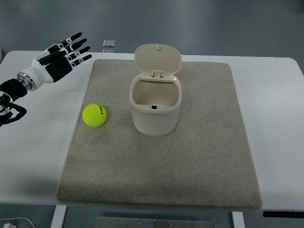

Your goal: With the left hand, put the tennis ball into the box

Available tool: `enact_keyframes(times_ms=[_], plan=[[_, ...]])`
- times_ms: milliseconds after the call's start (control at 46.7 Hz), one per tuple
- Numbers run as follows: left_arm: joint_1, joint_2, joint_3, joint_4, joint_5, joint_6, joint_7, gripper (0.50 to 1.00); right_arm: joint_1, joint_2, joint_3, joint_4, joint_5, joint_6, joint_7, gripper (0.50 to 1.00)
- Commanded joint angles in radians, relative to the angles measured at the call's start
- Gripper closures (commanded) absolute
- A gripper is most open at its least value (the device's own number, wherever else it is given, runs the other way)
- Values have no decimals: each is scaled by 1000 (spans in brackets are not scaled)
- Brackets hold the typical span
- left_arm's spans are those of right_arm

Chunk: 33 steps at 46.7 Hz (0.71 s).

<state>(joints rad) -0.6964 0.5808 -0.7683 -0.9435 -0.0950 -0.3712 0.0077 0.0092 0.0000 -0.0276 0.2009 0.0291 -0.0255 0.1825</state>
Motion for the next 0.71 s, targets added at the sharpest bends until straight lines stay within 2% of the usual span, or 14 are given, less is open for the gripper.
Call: enact_keyframes(times_ms=[0,686], plan=[[0,-6,0,2,0,0,0,508,0,0,0,0,0,-1,0,562],[-6,-2,27,-41,-51,3,-8,508,0,0,0,0,0,-1,0,562]])
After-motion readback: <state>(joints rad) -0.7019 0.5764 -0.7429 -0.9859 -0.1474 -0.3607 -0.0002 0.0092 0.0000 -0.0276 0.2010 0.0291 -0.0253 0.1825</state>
